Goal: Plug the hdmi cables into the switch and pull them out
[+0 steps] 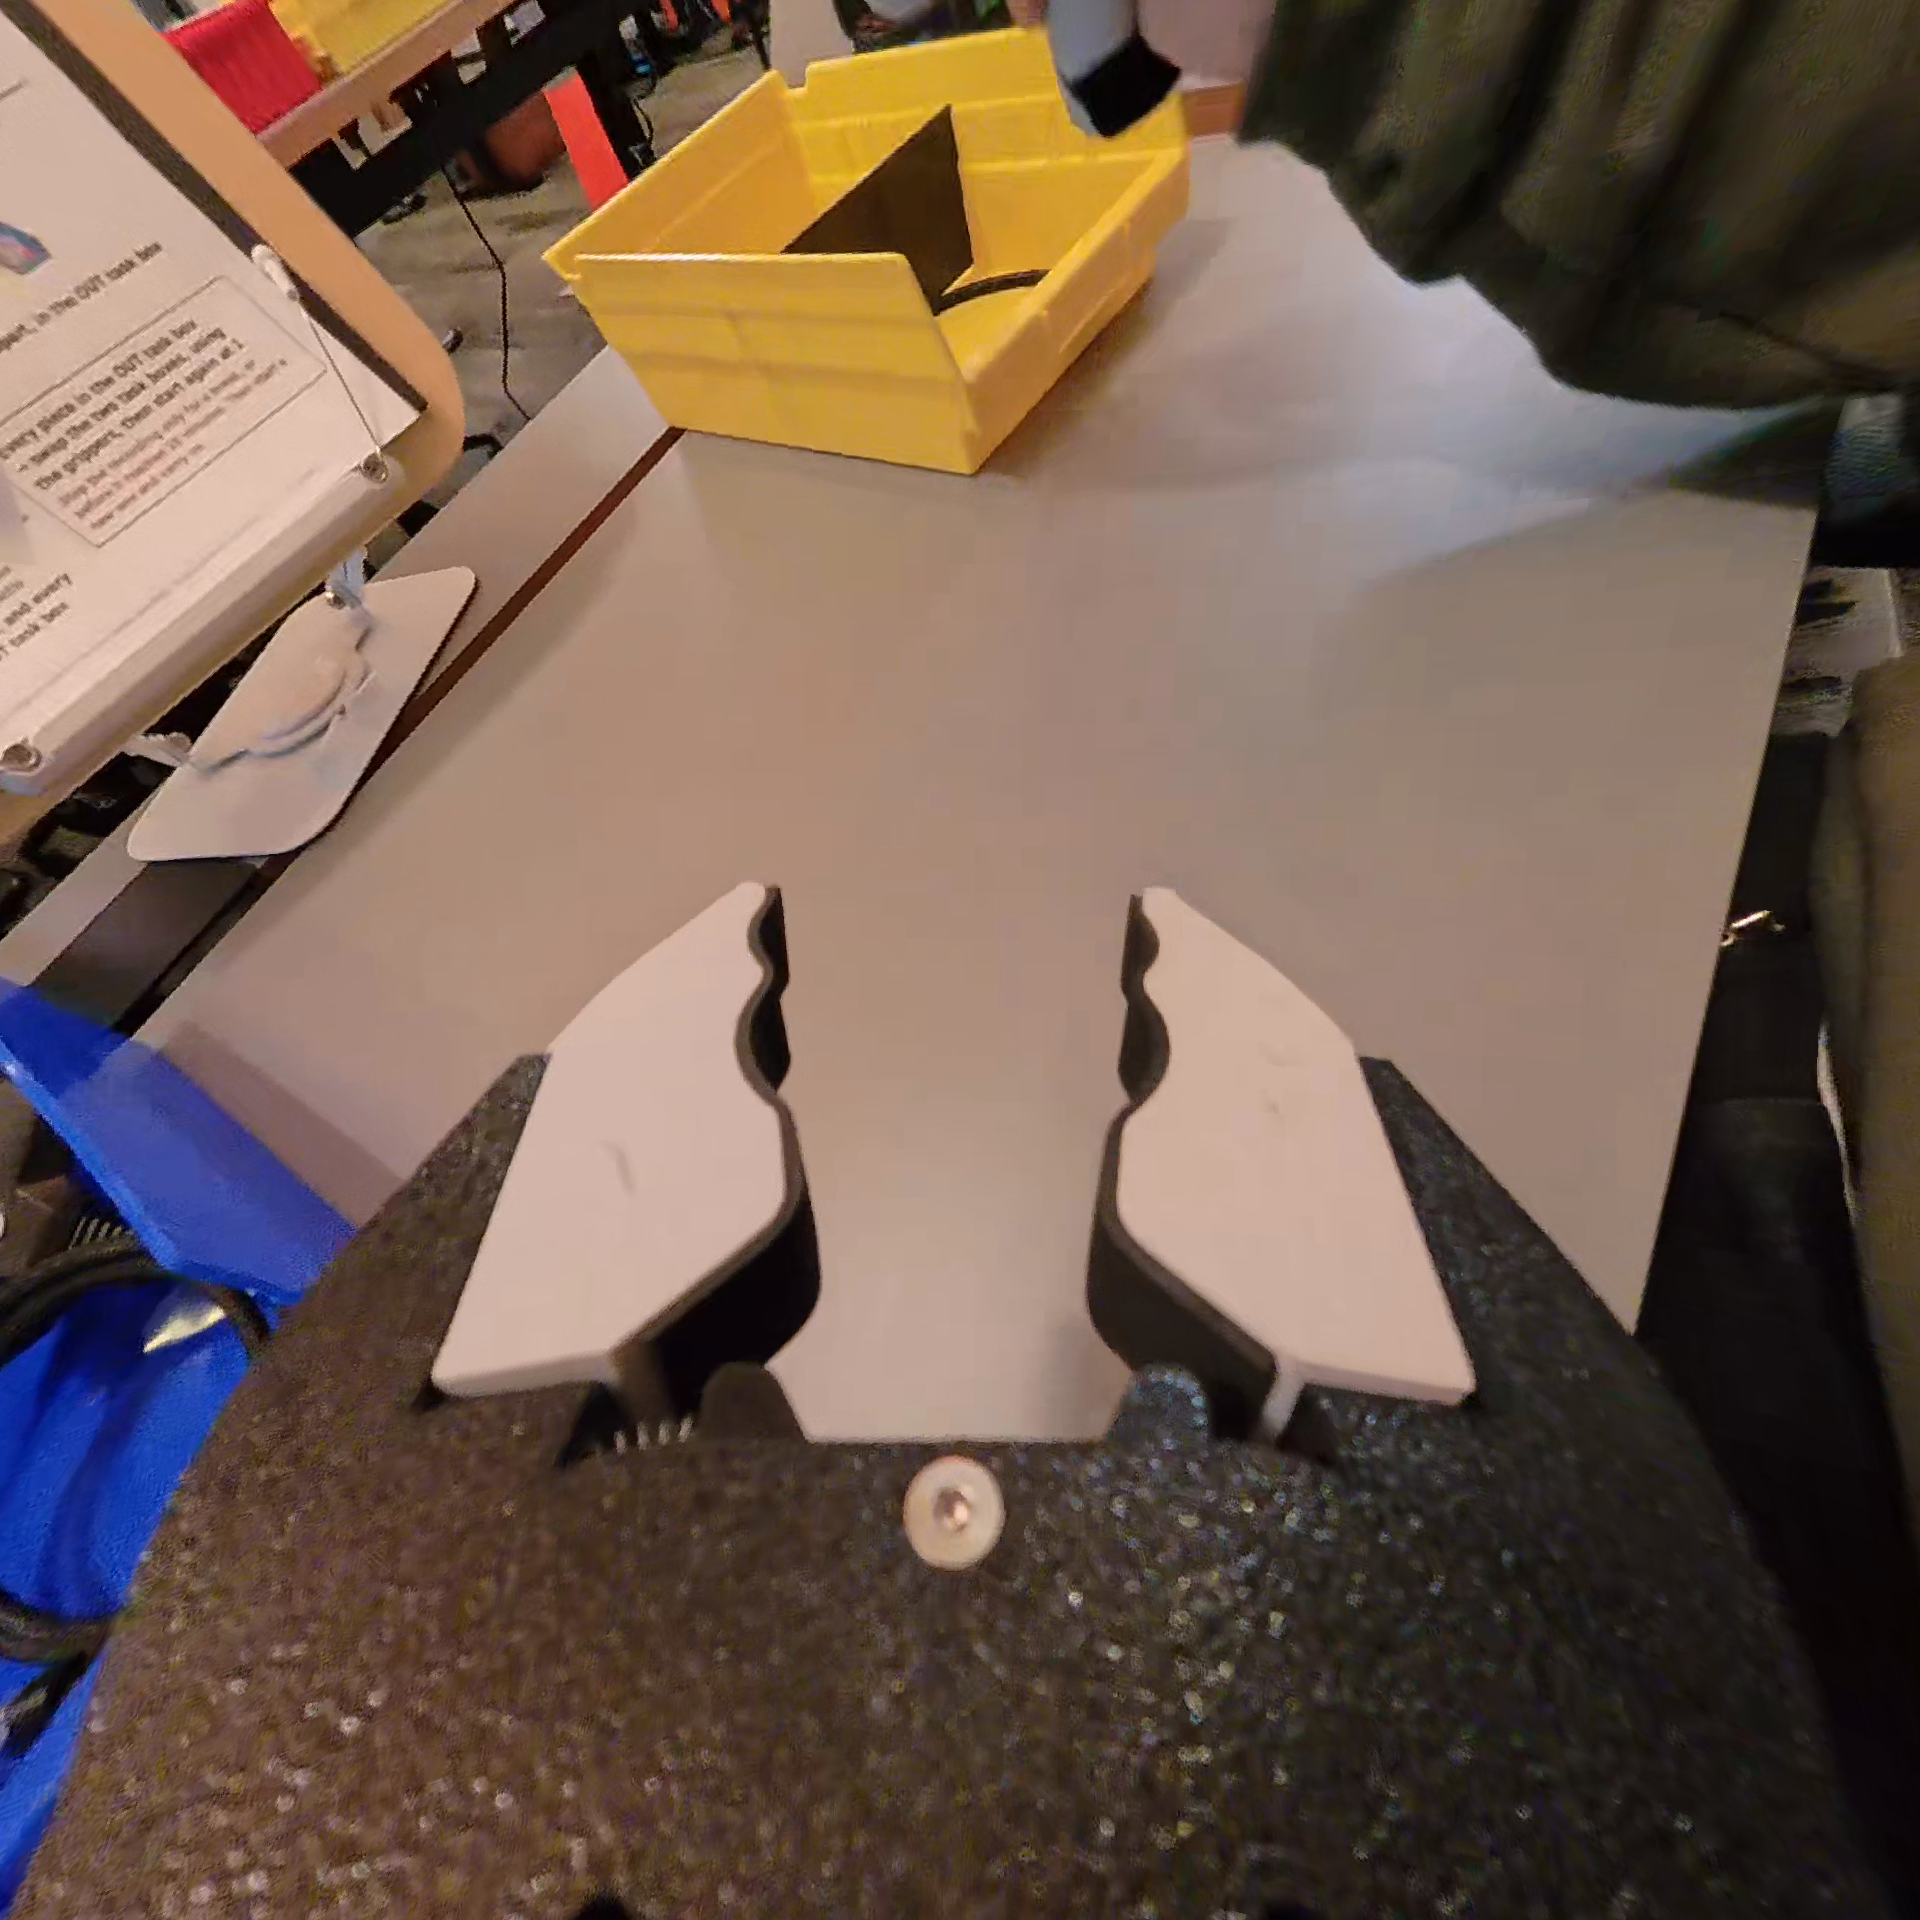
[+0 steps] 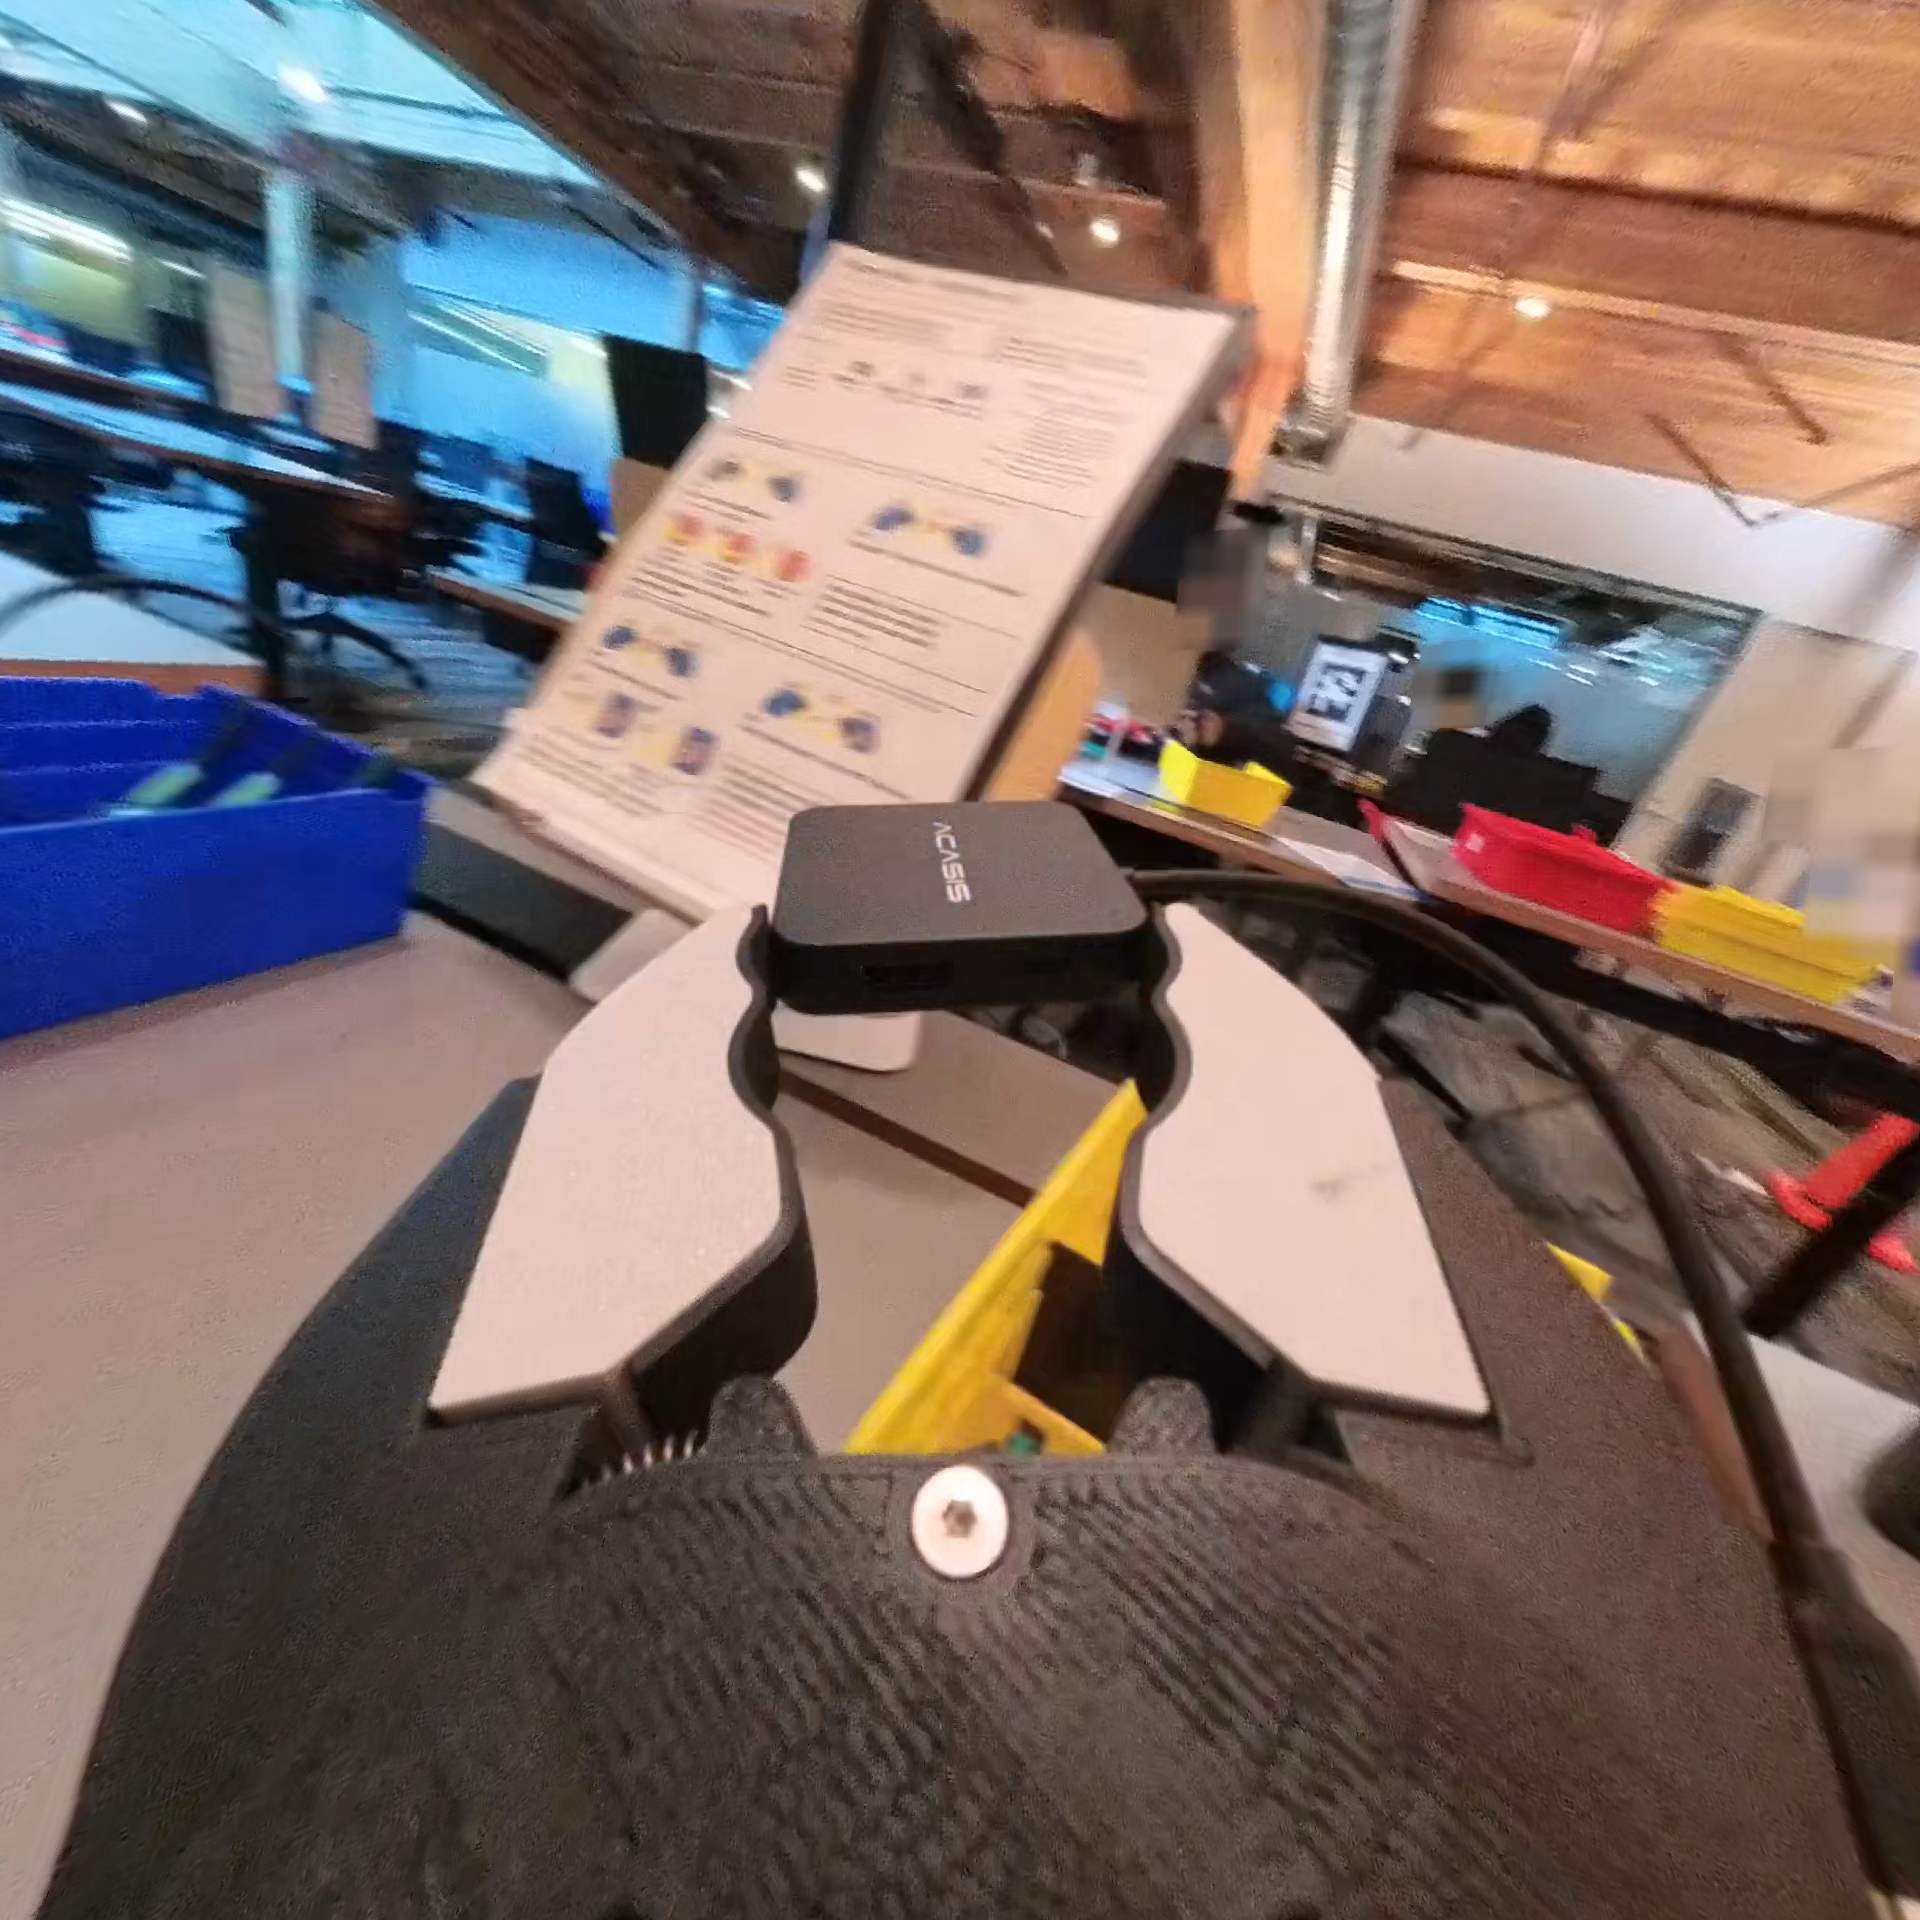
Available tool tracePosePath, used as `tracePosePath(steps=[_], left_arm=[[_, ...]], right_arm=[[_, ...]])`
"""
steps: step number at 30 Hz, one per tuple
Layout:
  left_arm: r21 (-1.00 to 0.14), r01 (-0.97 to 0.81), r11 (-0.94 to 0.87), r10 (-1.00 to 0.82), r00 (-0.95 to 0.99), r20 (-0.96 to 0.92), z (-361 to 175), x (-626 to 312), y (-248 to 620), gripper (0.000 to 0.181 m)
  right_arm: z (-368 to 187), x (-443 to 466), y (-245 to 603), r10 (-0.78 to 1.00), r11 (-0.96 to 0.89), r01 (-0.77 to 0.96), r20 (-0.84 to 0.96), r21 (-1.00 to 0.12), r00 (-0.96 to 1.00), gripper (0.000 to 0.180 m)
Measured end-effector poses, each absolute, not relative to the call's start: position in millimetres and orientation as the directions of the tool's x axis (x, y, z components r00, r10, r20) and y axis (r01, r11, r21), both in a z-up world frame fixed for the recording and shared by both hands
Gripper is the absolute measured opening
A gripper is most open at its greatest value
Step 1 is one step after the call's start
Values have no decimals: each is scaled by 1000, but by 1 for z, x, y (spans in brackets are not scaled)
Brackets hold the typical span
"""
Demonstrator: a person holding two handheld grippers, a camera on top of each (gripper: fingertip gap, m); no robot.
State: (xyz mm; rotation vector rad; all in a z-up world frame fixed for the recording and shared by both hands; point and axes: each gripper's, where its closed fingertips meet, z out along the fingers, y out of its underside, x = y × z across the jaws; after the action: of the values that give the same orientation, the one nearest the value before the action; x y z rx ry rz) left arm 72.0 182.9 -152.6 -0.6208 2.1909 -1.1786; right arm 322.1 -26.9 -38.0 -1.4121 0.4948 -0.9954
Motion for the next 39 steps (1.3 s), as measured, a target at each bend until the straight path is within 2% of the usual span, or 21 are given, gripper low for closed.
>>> tracePosePath(steps=[2, 7, 10, 14, 16, 18, 24, 27, 31, 35, 39], left_arm=[[-856, -134, 500, -629, -735, -253, -154, 72, 184, 59], [-855, -146, 497, -632, -737, -241, -156, 72, 189, 58], [-865, -152, 478, -638, -737, -223, -156, 72, 192, 57], [-879, -166, 447, -646, -739, -190, -158, 73, 196, 56], [-878, -170, 448, -650, -737, -189, -160, 74, 198, 56], [-878, -175, 445, -652, -735, -184, -161, 75, 200, 56], [-884, -193, 427, -675, -719, -168, -163, 78, 207, 56], [-886, -205, 416, -696, -699, -165, -163, 81, 213, 56], [-892, -226, 392, -745, -647, -163, -162, 88, 223, 56], [-906, -263, 331, -849, -502, -164, -160, 108, 249, 55], [-924, -321, 208, -960, -249, -130, -143, 137, 306, 53]], right_arm=[[-44, 375, -58, -861, -185, 198, 256, -963, 439, 68], [-84, 449, -92, -894, -265, -38, 231, -964, 384, 68], [-101, 460, -88, -889, -261, -101, 198, -960, 413, 67], [-116, 471, -83, -851, -371, -123, 283, -920, 443, 67], [-125, 471, -72, -817, -362, -140, 242, -922, 524, 59], [-126, 471, -72, -825, -337, -155, 212, -929, 525, 74], [-106, 457, -77, -840, -311, -99, 225, -945, 494, 77], [-98, 435, -76, -838, -314, -77, 239, -946, 490, 75], [-90, 382, -53, -819, -228, -20, 181, -973, 544, 68], [-94, 325, -5, -741, -209, 87, 216, -974, 636, 61], [-109, 290, 41, -613, -258, 171, 298, -951, 732, 61]])
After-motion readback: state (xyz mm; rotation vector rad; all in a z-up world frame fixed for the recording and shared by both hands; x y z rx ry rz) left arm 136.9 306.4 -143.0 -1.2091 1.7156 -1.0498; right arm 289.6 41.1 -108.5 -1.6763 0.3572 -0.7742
